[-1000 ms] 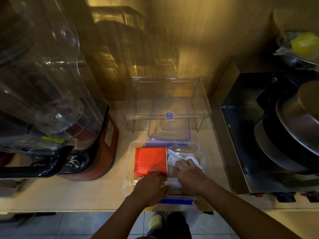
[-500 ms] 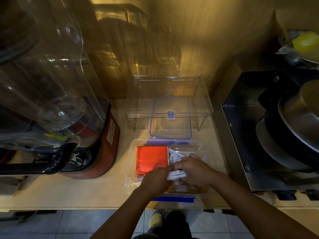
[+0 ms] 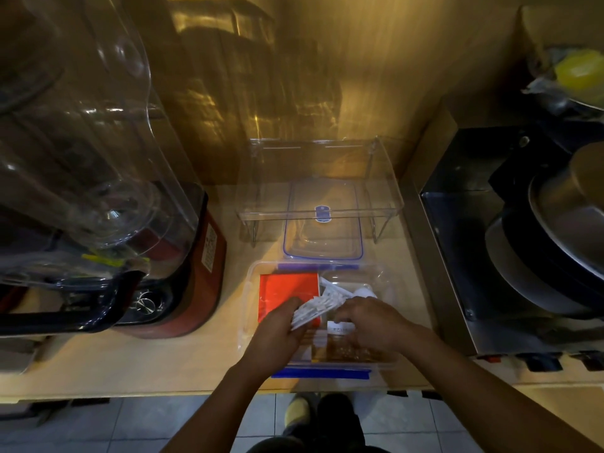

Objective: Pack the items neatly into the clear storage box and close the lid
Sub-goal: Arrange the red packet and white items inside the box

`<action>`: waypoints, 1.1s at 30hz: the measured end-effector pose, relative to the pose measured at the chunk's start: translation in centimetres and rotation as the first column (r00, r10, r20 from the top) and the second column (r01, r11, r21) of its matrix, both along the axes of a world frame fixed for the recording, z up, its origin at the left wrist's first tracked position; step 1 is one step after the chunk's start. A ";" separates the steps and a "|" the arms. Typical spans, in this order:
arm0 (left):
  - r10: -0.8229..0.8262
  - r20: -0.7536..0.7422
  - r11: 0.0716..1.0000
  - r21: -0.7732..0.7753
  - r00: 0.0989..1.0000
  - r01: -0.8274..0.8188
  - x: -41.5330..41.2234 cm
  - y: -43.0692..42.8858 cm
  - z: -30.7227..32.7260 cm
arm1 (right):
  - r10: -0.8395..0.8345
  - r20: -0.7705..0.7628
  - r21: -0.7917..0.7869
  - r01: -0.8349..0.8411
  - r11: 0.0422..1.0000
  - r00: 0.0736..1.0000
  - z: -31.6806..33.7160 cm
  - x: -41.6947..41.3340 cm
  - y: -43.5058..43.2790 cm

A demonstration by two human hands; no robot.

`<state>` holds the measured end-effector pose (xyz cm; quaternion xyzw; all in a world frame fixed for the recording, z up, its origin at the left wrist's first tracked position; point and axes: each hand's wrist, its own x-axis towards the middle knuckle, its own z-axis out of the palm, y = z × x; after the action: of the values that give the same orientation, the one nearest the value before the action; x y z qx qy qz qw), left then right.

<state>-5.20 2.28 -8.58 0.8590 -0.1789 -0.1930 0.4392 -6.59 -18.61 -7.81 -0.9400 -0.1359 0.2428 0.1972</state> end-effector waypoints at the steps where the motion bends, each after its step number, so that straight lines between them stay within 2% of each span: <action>1: 0.000 0.008 1.000 0.003 1.000 0.000 0.0 0.0 0.1 | 0.013 0.006 -0.015 -0.013 1.000 1.000 -0.3 -0.2 0.5; 6: 0.059 0.015 0.998 -0.003 0.998 -0.059 -0.2 -0.2 0.0 | -0.008 -0.117 -0.026 0.005 1.000 0.993 -1.2 -0.8 2.1; 8: 0.035 -0.005 0.999 0.021 0.999 -0.035 -0.2 -0.1 -0.2 | -0.017 -0.158 -0.007 0.016 1.000 0.987 -0.5 -0.3 1.7; 11: -0.038 0.019 0.993 0.116 0.999 0.036 -0.1 -0.1 -0.6 | -0.113 -0.171 0.047 0.123 0.991 0.979 0.9 0.9 0.5; 13: -0.124 0.048 0.972 0.209 0.991 0.111 -0.2 -0.4 -0.9 | -0.245 -0.145 0.110 0.262 0.959 0.959 1.8 1.6 -0.3; 15: -0.194 0.039 0.941 0.290 0.980 0.174 -0.4 -0.8 -1.1 | -0.372 -0.049 0.125 0.375 0.919 0.927 2.4 2.0 -0.7; 17: -0.242 0.002 0.920 0.317 0.970 0.229 -0.4 -1.1 -1.1 | -0.381 0.118 0.018 0.382 0.924 0.917 2.4 1.9 -0.9; 19: -0.282 -0.044 0.909 0.308 0.958 0.282 -0.2 -1.2 -0.9 | -0.391 0.186 0.012 0.396 0.918 0.901 2.3 1.4 -0.6; 21: -0.321 -0.078 0.907 0.263 0.944 0.330 -0.2 -1.3 -0.5 | -0.386 0.114 0.033 0.384 0.923 0.916 2.2 0.9 -0.3; 25: -0.316 -0.067 0.924 0.204 0.946 0.323 -0.8 -0.7 -0.1 | -0.201 -0.211 -0.062 0.192 0.979 0.957 1.0 0.2 -0.1; 28: -0.307 0.016 0.924 0.246 0.952 0.294 -1.0 -0.1 -0.1 | -0.110 -0.267 -0.102 0.086 0.991 0.957 0.1 -0.5 0.2; 30: -0.338 0.048 0.908 0.279 0.940 0.312 -1.2 0.2 -0.2 | -0.100 -0.213 -0.120 0.076 0.990 0.972 -0.3 -0.8 0.7; 33: -0.377 0.046 0.888 0.301 0.925 0.347 -1.1 0.3 -0.4 | -0.247 0.058 -0.203 0.254 0.946 0.967 -0.1 -0.5 1.5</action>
<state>-6.32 2.62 -9.00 0.8739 -0.3284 -0.2510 0.2560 -7.12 -17.13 -7.92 -0.9689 0.0076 0.2137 0.1245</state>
